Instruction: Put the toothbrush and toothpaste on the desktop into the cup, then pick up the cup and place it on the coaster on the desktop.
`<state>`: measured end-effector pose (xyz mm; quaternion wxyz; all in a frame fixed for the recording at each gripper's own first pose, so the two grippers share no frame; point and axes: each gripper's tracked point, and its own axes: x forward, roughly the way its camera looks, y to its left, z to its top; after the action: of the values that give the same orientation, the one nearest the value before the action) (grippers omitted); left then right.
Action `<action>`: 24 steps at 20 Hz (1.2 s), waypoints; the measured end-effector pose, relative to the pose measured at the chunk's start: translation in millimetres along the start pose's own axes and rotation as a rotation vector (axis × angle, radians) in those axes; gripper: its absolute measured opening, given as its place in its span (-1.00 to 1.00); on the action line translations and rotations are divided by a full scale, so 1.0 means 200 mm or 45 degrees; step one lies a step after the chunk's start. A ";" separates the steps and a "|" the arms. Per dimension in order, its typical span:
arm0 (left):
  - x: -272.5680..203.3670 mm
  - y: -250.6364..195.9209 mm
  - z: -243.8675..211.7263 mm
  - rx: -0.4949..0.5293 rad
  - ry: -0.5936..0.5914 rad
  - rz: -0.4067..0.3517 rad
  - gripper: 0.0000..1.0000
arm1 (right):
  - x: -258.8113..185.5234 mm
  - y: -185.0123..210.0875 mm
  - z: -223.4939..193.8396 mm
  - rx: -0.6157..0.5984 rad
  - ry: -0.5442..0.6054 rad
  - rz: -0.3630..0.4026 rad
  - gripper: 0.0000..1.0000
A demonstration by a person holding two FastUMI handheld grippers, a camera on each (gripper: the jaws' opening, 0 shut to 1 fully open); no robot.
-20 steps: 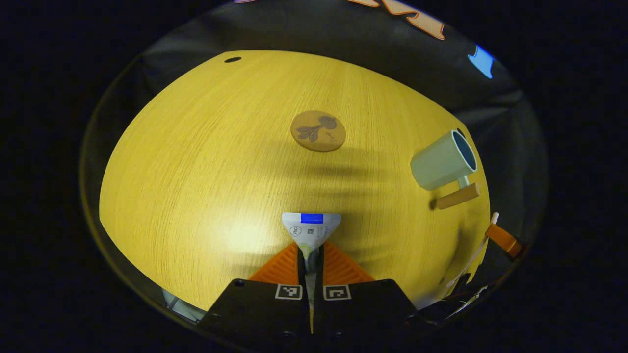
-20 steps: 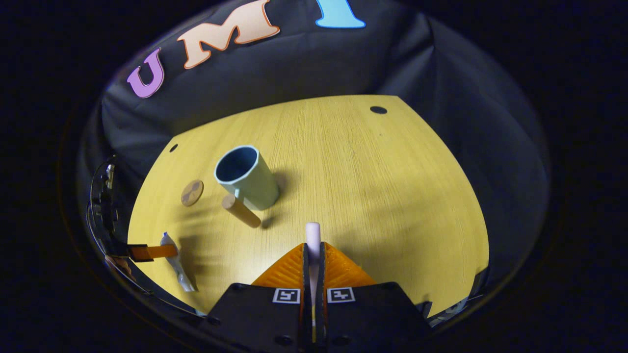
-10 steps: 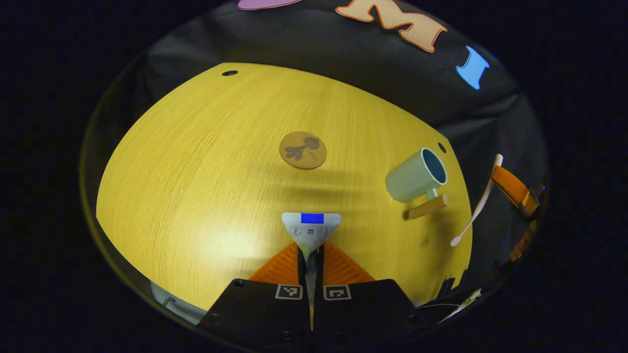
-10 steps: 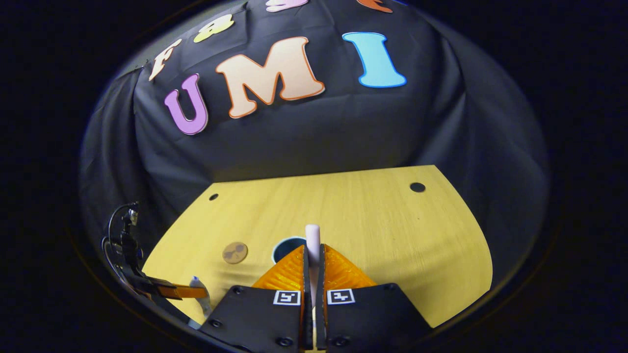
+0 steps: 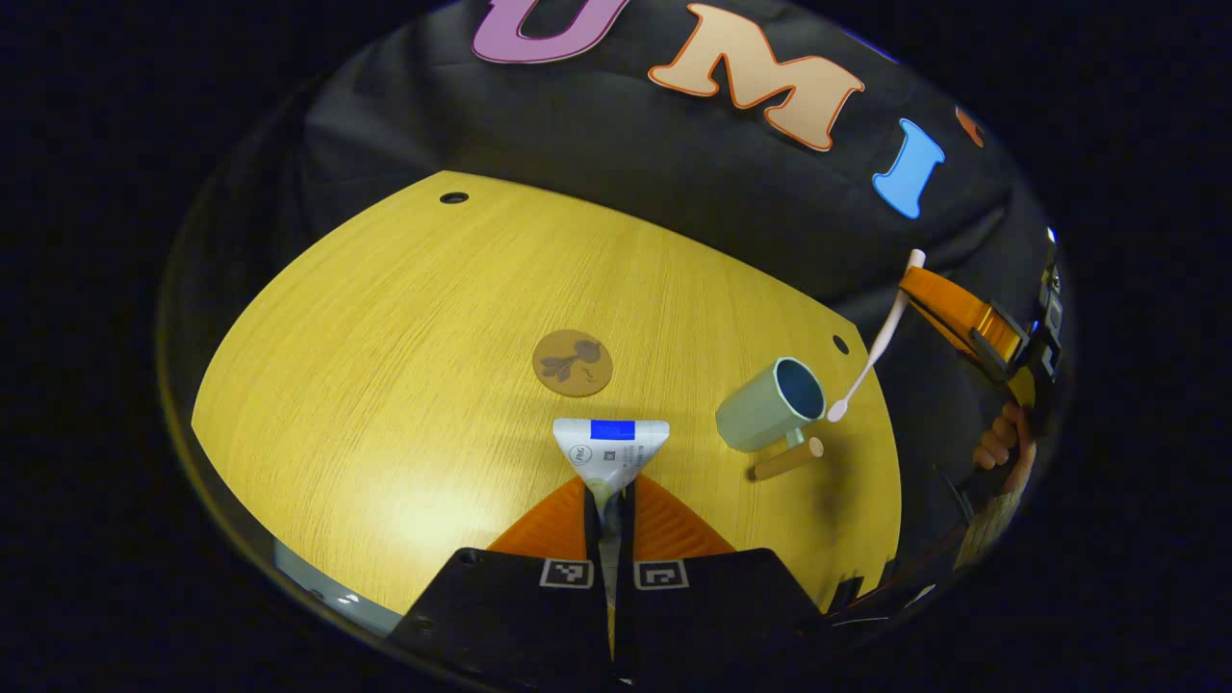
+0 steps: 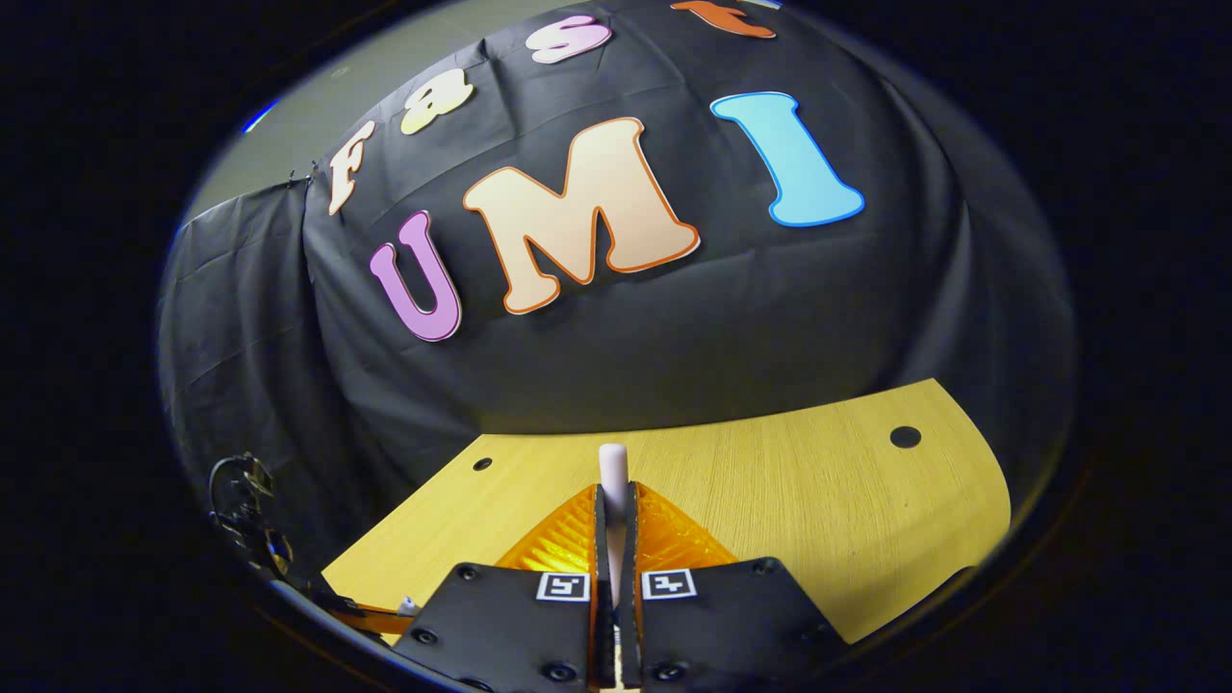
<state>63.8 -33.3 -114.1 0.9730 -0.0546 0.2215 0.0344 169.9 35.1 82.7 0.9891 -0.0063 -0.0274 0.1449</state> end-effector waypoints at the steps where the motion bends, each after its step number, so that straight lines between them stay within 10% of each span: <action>1: 0.00 -0.01 0.01 0.002 -0.017 0.003 -0.98 | 0.04 -0.01 -0.02 -0.028 -0.010 0.002 -0.89; 14: 0.09 -0.16 0.25 0.161 -0.272 -0.046 -0.98 | 0.19 -0.09 -0.39 -0.091 0.109 0.022 -0.71; 17: 0.10 -0.27 0.34 0.181 -0.339 -0.107 -0.99 | 0.13 -0.13 -0.34 -0.087 0.097 0.002 -0.16; 19: 0.09 -0.35 0.39 0.190 -0.390 -0.157 -0.99 | 0.06 -0.21 -0.29 -0.093 0.070 -0.057 0.89; 24: 0.14 -0.65 0.61 0.292 -0.560 -0.282 -0.99 | -0.27 -0.53 -0.31 -0.082 0.076 -0.260 0.97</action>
<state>152.6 -147.0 -5.0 0.9954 0.0411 -0.0001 -0.0865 151.7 -81.3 19.7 0.9983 -0.0396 -0.0030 0.0422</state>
